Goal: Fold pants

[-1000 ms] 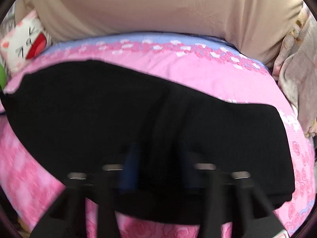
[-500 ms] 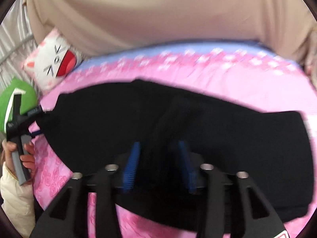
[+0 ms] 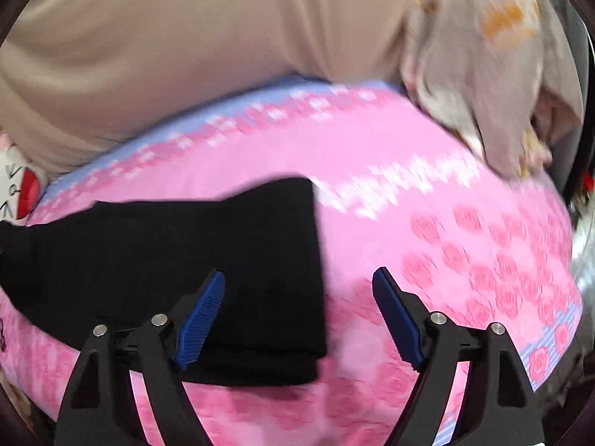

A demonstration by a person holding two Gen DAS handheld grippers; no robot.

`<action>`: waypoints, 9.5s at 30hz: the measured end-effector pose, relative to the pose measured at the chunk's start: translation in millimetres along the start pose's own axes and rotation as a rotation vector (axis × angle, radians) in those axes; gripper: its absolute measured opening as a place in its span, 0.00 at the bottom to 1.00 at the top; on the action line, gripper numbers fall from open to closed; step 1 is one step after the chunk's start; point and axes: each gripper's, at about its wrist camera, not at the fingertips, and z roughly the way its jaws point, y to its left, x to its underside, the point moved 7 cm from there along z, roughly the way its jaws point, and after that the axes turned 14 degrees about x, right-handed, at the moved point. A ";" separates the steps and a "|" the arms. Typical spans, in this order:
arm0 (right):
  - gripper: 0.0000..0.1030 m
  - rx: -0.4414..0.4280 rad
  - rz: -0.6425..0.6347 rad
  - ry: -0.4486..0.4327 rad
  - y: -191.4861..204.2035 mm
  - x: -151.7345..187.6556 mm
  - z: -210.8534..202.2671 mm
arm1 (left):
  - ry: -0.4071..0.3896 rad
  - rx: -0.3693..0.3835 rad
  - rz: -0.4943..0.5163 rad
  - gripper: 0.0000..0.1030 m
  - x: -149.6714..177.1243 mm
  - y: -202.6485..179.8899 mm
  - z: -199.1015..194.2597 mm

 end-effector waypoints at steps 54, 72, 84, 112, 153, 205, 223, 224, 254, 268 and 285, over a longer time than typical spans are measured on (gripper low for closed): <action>0.71 -0.520 -0.011 0.078 92.1 16.4 -31.7 | 0.142 0.105 0.381 0.89 99.6 -163.0 -2.5; 0.16 -0.489 -0.149 -0.108 132.4 -30.0 -103.0 | 0.109 -0.008 0.258 0.91 76.7 -84.7 -13.8; 0.69 -0.147 0.057 0.042 -2.8 5.0 -5.2 | 0.339 0.180 0.242 0.91 144.6 -149.9 69.3; 0.59 -0.318 -0.022 0.062 89.1 42.2 -36.8 | 0.415 0.216 0.146 0.32 149.7 -66.7 41.1; 0.28 -0.232 -0.170 0.051 79.6 66.8 -35.6 | 0.299 -0.012 0.456 0.67 178.5 -126.5 35.5; 0.41 -0.234 -0.210 -0.014 105.6 52.5 -58.2 | 0.262 0.011 0.407 0.89 170.7 -121.6 9.7; 0.40 -0.350 -0.202 0.134 93.3 72.1 -35.3 | 0.349 0.192 0.447 0.93 186.1 -160.1 17.7; 0.29 -0.343 -0.197 0.132 91.6 69.5 -34.9 | 0.360 0.212 0.475 0.93 192.6 -169.6 18.1; 0.52 -0.497 -0.101 0.185 57.6 54.0 -59.2 | 0.408 0.351 0.740 0.83 263.4 -265.4 57.4; 0.15 -0.710 -0.080 0.214 94.0 34.1 -65.2 | 0.342 0.324 0.901 0.72 283.1 -290.3 73.5; 0.51 -0.342 -0.266 -0.091 91.2 30.3 -94.8 | 0.069 0.335 0.269 0.12 51.3 -139.2 -31.7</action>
